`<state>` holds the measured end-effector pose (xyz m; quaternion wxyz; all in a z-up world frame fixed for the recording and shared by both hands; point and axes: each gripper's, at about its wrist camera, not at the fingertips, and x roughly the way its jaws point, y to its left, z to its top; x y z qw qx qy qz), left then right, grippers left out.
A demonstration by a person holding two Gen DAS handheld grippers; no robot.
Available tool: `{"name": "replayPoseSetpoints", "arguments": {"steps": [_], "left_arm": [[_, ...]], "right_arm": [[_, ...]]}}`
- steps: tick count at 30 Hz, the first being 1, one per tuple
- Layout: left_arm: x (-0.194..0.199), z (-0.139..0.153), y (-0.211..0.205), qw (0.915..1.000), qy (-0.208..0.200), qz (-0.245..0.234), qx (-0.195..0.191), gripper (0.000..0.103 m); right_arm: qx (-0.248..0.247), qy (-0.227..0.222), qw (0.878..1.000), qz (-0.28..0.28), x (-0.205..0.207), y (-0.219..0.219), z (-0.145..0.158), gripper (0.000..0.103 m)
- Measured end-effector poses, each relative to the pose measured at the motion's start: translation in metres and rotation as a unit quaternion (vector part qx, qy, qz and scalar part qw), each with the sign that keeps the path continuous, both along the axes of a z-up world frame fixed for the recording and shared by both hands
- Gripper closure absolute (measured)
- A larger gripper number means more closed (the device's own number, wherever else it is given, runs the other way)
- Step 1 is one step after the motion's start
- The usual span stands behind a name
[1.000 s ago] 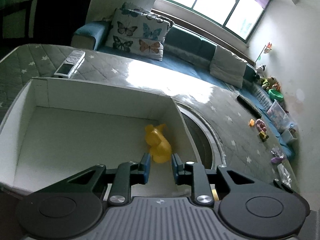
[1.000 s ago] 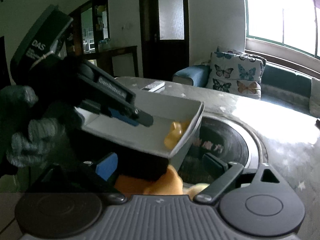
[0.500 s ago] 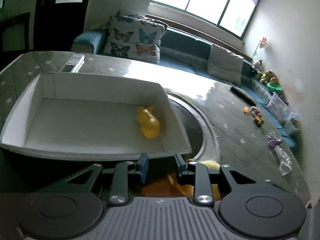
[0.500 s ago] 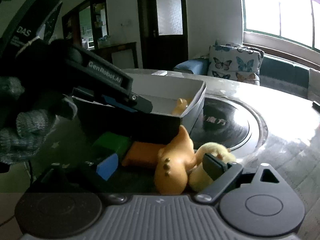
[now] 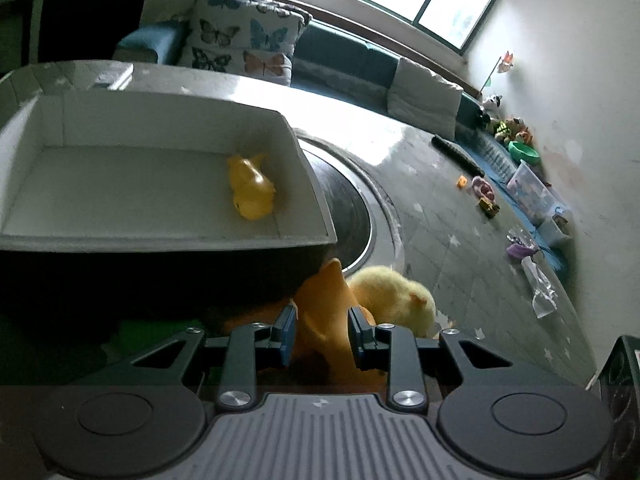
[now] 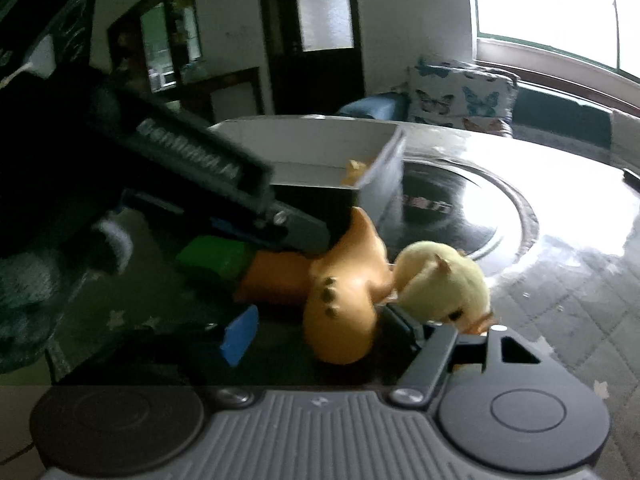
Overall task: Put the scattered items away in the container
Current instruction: 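Move the left gripper back to the orange dotted toy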
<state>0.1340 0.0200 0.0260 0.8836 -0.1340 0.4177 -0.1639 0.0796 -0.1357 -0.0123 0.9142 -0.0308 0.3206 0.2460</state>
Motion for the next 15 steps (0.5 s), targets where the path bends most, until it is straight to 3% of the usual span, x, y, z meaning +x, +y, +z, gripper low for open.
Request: {"name": "replayPoseSetpoints", "arguments": {"steps": [5,10,13,15], "left_arm": [[0.004,-0.001,0.000,0.9999,0.004,0.000,-0.014,0.072],[0.014,-0.003,-0.004,0.9996,0.012,0.009,-0.024,0.072],[0.018,-0.006,-0.006,0.9994,0.018,0.013,-0.026,0.072],[0.021,-0.008,-0.007,0.9993,0.022,0.014,-0.027,0.072]], "right_arm": [[-0.008,0.001,0.999,-0.031,0.005,-0.007,-0.002,0.033],[0.013,0.018,1.000,-0.020,0.010,-0.004,-0.005,0.035],[0.028,0.030,0.999,-0.019,0.015,-0.002,-0.009,0.043],[0.039,0.043,0.998,-0.024,0.019,-0.003,-0.012,0.058]]}}
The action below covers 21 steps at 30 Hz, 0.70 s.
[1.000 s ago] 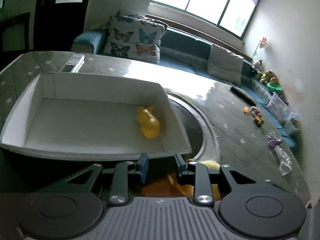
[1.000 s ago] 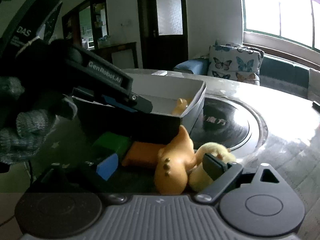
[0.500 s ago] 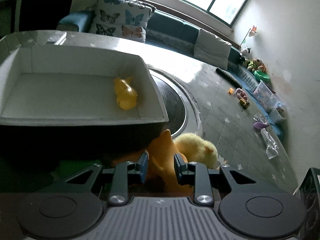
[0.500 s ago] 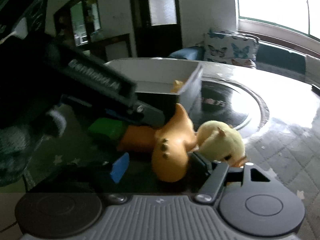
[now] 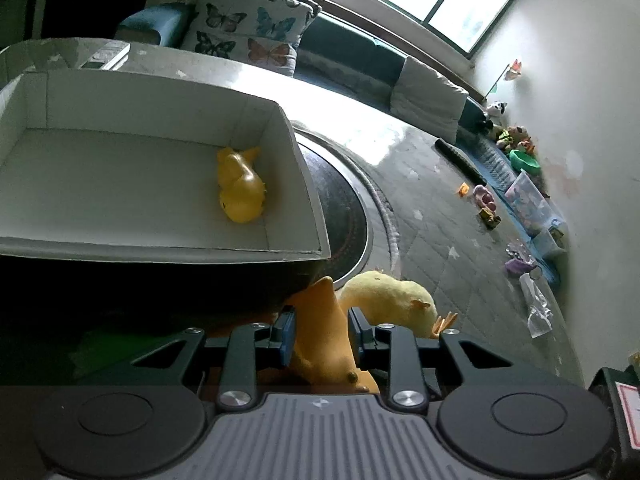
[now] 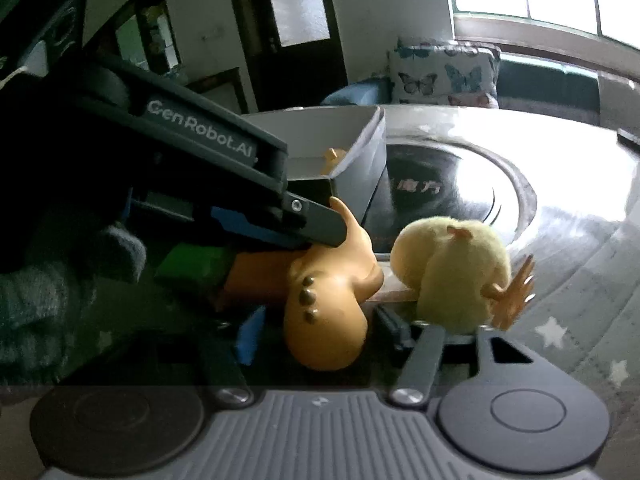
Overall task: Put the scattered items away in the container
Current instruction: 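Move the left gripper back to the orange dotted toy, then close the left gripper on the orange dotted toy and lift it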
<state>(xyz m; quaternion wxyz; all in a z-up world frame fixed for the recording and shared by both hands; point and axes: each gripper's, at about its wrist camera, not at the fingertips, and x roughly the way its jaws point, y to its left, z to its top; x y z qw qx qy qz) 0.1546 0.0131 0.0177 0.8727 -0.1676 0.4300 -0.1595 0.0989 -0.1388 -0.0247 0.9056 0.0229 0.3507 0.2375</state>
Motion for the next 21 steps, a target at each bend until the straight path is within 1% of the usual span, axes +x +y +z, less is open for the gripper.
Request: {"name": "replayPoseSetpoints", "arguments": {"steps": [3,10,15,21], "left_arm": [[0.001,-0.002,-0.002,1.0000,0.002,0.002,-0.001,0.072],[0.001,-0.004,-0.010,0.9999,0.006,-0.008,-0.003,0.072],[0.005,-0.006,-0.016,0.9999,0.011,-0.010,0.001,0.068],[0.007,-0.006,-0.019,0.9998,0.015,-0.010,0.004,0.067]], "right_arm": [[0.008,0.007,1.000,-0.004,0.000,-0.005,-0.001,0.061],[0.005,0.012,1.000,-0.003,-0.008,-0.017,0.000,0.061],[0.015,0.015,1.000,-0.008,-0.012,-0.022,0.001,0.061],[0.025,0.018,0.999,-0.011,-0.009,-0.026,0.002,0.061]]}}
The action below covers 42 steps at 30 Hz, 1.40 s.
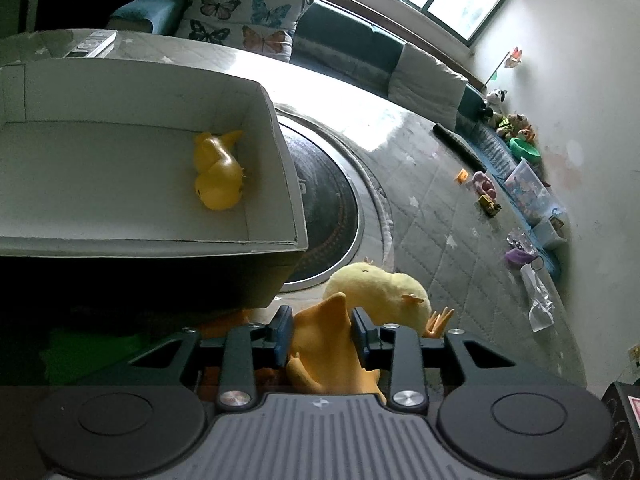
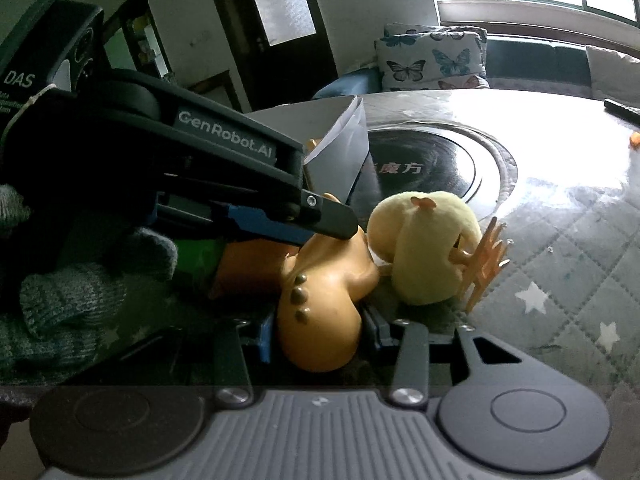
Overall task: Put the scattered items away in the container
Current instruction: 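Close the left gripper on the orange dotted toy and lift it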
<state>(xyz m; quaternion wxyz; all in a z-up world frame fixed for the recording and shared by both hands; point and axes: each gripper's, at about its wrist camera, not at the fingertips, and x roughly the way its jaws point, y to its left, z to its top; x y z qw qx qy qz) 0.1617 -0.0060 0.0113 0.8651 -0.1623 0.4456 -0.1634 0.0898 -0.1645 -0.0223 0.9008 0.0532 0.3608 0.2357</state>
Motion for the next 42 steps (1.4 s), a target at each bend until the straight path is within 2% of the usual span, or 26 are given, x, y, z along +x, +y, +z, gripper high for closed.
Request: {"name": "replayPoseSetpoints", "arguments": {"steps": [7,16,21,29,42], "left_arm": [[0.005,-0.004,0.006,0.9992,0.028,0.014,-0.024,0.064],[0.009,0.001,-0.008,0.9991,0.040,-0.005,0.012,0.061],[0.012,-0.003,-0.007,0.9990,0.044,0.000,0.003,0.059],[0.001,0.000,-0.007,0.9995,0.029,0.004,0.007,0.061],[-0.015,0.041,0.009,0.9993,-0.019,0.030,0.006,0.061]], "right_arm": [[0.004,0.002,1.000,0.001,0.000,-0.002,0.000,0.061],[-0.019,-0.006,1.000,0.007,0.000,0.007,0.000,0.061],[-0.020,-0.008,1.000,0.005,-0.002,0.007,-0.001,0.061],[-0.024,-0.015,1.000,0.008,-0.006,0.012,0.001,0.062],[-0.025,-0.066,0.997,0.033,-0.010,0.027,0.033,0.062]]}}
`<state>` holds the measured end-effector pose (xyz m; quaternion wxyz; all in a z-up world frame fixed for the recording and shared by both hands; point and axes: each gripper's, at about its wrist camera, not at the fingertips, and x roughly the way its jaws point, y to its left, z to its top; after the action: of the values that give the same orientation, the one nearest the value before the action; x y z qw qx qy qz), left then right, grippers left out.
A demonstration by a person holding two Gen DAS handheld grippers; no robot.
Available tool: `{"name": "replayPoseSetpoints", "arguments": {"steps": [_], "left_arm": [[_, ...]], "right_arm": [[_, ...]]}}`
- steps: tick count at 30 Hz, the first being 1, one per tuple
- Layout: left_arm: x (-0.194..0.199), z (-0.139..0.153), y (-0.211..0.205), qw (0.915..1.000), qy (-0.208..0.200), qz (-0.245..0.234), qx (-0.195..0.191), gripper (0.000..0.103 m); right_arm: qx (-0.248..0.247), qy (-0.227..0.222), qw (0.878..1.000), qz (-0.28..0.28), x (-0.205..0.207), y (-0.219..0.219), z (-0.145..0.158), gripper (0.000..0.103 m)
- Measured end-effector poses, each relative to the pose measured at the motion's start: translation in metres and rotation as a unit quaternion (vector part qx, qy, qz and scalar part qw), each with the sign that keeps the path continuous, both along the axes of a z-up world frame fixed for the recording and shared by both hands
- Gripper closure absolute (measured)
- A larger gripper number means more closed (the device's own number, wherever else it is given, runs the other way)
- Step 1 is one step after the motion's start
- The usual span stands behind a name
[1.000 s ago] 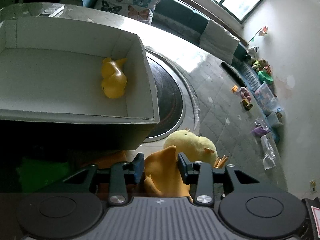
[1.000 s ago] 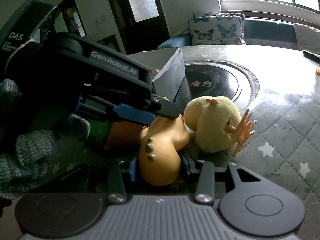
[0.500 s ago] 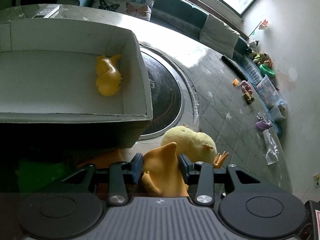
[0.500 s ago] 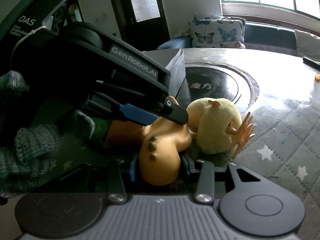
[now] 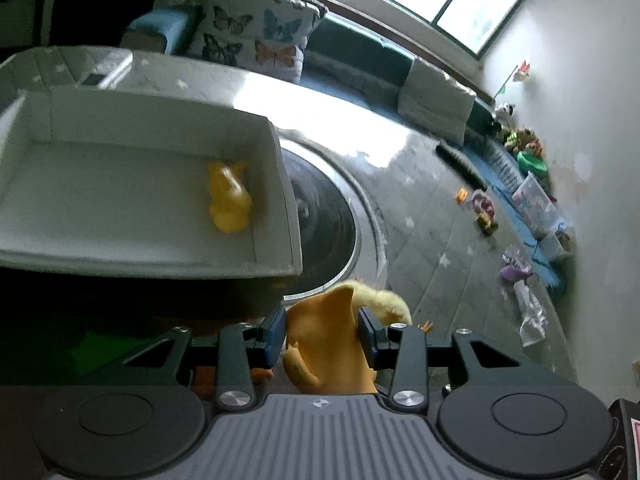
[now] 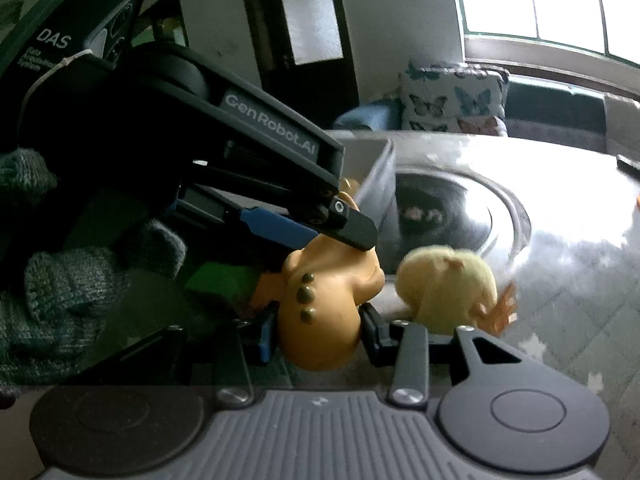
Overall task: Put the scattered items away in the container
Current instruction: 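Close the left gripper on the orange dotted toy and lift it, then carry the orange toy into the box and open the left gripper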
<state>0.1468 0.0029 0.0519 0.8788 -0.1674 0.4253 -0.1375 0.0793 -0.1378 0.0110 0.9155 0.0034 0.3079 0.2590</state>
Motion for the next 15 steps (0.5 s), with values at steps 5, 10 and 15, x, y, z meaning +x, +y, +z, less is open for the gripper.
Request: {"name": "replayPoseSetpoints", "arguments": {"steps": [5,10,15], "left_arm": [[0.004,0.017,0.016,0.9995,-0.025,0.020,-0.002,0.061],[0.015,0.032,0.033,0.9981,-0.043,0.045,-0.002,0.061],[0.036,0.039,0.054,0.9965,-0.049,0.068,-0.003,0.061]], "right_arm": [[-0.002,-0.024,1.000,0.020,0.010,0.012,0.016,0.062],[-0.005,-0.044,0.998,0.044,0.032,0.030,0.031,0.062],[-0.005,-0.053,0.996,0.067,0.062,0.050,0.039,0.062]]}}
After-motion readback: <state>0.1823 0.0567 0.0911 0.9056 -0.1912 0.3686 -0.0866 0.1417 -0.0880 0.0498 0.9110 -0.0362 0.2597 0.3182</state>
